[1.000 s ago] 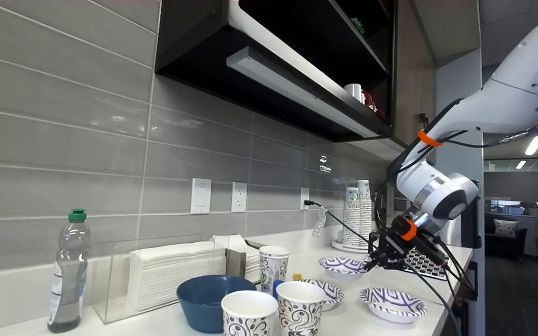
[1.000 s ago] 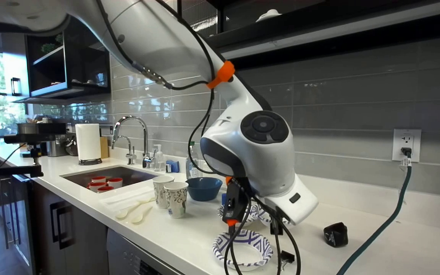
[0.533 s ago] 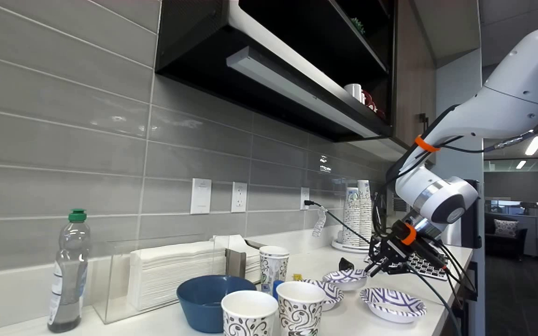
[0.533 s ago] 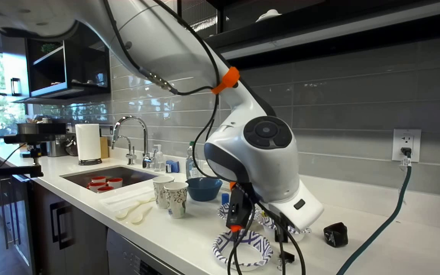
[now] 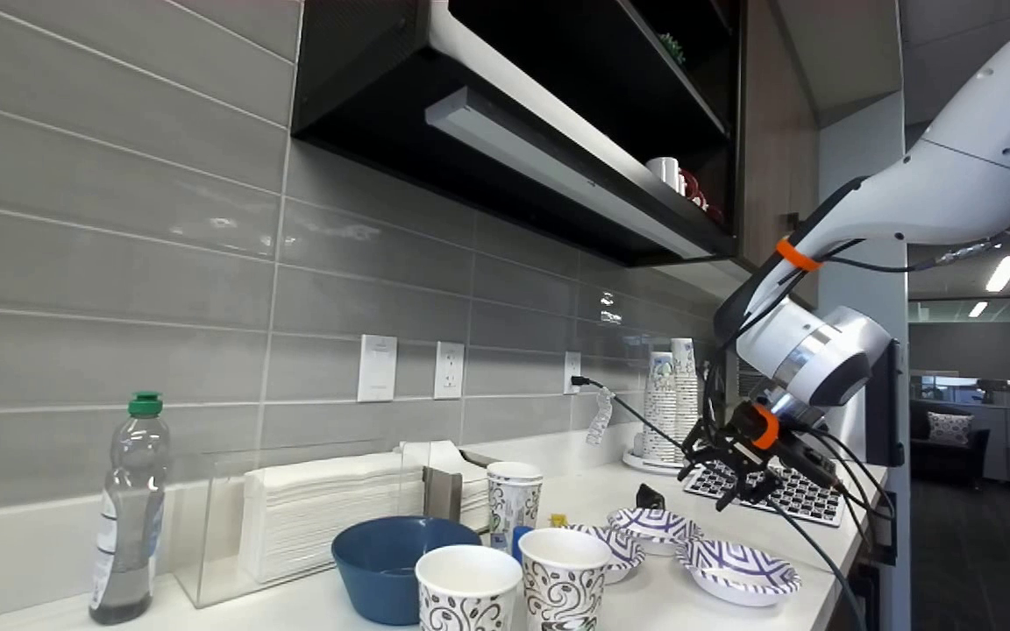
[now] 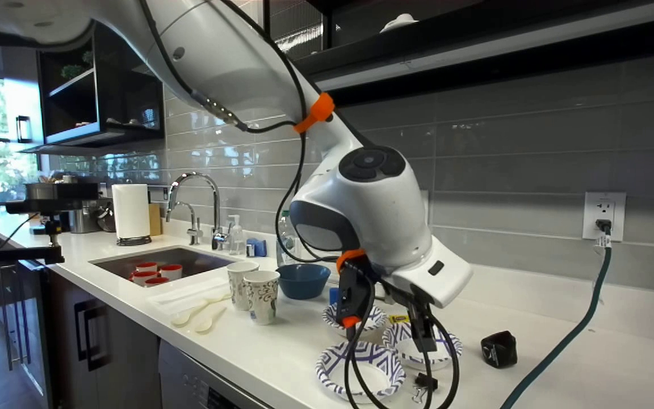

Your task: Unpack the white and brown bowls, put the one on top to the right and the second to the left on the kitchen countertop

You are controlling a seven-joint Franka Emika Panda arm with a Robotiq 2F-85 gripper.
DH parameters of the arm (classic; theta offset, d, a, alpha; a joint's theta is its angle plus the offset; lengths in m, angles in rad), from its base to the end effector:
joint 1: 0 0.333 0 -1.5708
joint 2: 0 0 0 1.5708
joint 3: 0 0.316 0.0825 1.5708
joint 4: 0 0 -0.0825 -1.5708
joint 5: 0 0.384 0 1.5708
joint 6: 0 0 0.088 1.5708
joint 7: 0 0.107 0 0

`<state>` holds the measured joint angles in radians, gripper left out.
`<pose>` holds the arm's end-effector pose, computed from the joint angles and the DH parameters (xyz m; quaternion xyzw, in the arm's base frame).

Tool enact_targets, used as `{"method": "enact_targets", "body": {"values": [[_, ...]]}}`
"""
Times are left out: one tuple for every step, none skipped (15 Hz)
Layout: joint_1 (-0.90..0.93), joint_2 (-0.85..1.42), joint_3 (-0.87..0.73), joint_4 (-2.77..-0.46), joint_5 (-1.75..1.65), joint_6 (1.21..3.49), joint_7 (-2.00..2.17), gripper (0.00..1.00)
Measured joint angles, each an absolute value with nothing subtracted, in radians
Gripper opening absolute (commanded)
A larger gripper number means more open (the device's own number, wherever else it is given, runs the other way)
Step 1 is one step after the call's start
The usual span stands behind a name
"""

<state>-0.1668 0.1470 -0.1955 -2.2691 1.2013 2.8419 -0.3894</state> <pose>0.4914 -0.2378 0.3205 -0.8170 0.4778 -0.2673 0.1811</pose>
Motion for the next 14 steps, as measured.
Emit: {"method": "enact_targets", "body": {"values": [[-0.152, 0.130, -0.195, -2.288, 1.139, 2.878, -0.366, 1.00], [-0.139, 0.113, -0.194, -2.309, 1.061, 2.909, -0.336, 1.00], [-0.130, 0.096, -0.191, -2.333, 0.981, 2.932, -0.307, 1.00], [-0.124, 0.082, -0.186, -2.359, 0.901, 2.948, -0.283, 1.00], [-0.119, 0.068, -0.181, -2.386, 0.822, 2.959, -0.260, 1.00], [-0.116, 0.056, -0.179, -2.412, 0.740, 2.962, -0.241, 1.00], [-0.116, 0.044, -0.177, -2.435, 0.662, 2.962, -0.225, 1.00], [-0.116, 0.033, -0.177, -2.455, 0.582, 2.962, -0.213, 1.00], [-0.118, 0.021, -0.177, -2.473, 0.505, 2.962, -0.201, 1.00], [-0.120, 0.009, -0.178, -2.488, 0.425, 2.961, -0.189, 1.00], [-0.122, -0.004, -0.178, -2.498, 0.349, 2.957, -0.177, 1.00], [-0.124, -0.019, -0.180, -2.504, 0.271, 2.948, -0.162, 1.00], [-0.127, -0.037, -0.180, -2.508, 0.191, 2.933, -0.141, 1.00], [-0.128, -0.060, -0.179, -2.508, 0.111, 2.909, -0.113, 1.00]]}}
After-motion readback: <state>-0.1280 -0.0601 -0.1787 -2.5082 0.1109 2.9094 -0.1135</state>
